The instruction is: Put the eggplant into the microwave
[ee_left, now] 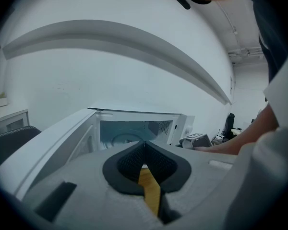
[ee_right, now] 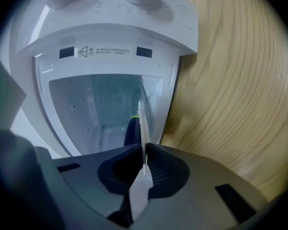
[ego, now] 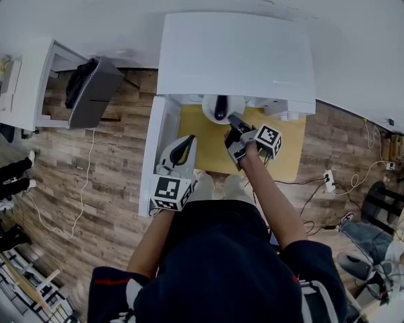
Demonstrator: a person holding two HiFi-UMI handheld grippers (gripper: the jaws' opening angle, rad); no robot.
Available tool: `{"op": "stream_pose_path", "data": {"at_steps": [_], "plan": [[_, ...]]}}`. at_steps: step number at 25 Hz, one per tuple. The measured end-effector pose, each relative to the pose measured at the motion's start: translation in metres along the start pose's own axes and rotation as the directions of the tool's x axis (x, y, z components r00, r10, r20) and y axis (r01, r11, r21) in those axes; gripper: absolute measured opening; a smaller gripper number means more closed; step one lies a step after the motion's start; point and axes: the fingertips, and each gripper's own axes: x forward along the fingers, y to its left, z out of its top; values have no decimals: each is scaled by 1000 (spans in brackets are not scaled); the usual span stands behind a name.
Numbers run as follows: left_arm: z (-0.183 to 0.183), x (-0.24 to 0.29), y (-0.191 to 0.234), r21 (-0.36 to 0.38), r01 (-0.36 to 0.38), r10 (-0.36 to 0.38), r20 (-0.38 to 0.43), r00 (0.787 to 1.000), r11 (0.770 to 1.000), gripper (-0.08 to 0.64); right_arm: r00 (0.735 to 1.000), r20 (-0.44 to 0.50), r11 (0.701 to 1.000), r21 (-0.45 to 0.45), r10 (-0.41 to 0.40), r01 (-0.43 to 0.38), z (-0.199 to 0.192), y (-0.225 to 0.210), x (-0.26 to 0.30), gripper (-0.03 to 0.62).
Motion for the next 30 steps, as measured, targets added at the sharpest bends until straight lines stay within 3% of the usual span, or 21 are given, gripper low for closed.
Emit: {"op": "stream_pose_path", "data": {"at_steps": [30], "plan": [[-7, 12, 5, -39, -25, 24, -28, 999, 999, 17, 999, 33, 999, 10, -33, 33, 20, 6, 45, 25]]}}
